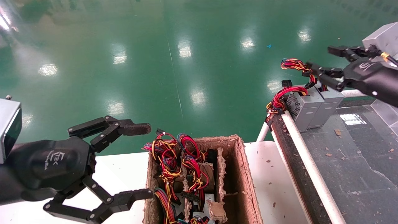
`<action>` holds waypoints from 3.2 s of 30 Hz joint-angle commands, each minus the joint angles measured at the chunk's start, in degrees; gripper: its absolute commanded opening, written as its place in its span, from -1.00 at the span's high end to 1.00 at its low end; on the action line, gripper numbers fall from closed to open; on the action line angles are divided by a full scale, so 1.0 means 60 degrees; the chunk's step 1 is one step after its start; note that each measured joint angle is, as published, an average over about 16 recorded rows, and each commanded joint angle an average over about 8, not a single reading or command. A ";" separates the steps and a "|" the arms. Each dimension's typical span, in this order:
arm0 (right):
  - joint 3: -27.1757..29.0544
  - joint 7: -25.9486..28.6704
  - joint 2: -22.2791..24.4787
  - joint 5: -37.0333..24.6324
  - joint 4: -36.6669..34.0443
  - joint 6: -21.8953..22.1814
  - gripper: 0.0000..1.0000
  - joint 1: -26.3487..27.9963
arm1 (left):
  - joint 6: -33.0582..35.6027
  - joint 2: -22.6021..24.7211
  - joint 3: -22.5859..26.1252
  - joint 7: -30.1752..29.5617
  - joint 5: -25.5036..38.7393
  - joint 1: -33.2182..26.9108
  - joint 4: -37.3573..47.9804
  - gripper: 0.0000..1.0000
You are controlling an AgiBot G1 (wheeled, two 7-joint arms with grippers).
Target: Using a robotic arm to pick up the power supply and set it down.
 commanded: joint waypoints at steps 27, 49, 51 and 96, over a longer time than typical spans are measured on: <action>0.0166 -0.0745 0.0220 0.3182 0.0424 -0.3720 -1.00 -0.0687 | 0.0000 0.0000 0.0002 0.0001 -0.0001 -0.0001 0.0001 -1.00; 0.0298 -0.1335 0.0398 0.5706 0.0759 -0.6670 -1.00 -0.1230 | -0.0001 -0.0001 0.0003 0.0002 -0.0002 -0.0001 0.0001 -1.00; 0.0309 -0.1385 0.0412 0.5916 0.0786 -0.6916 -1.00 -0.1276 | -0.0001 -0.0001 0.0003 0.0002 -0.0002 -0.0001 0.0001 -1.00; 0.0325 -0.1459 0.0436 0.6241 0.0826 -0.7288 -1.00 -0.1349 | -0.0003 -0.0002 0.0003 0.0002 -0.0005 0.0001 0.0004 -1.00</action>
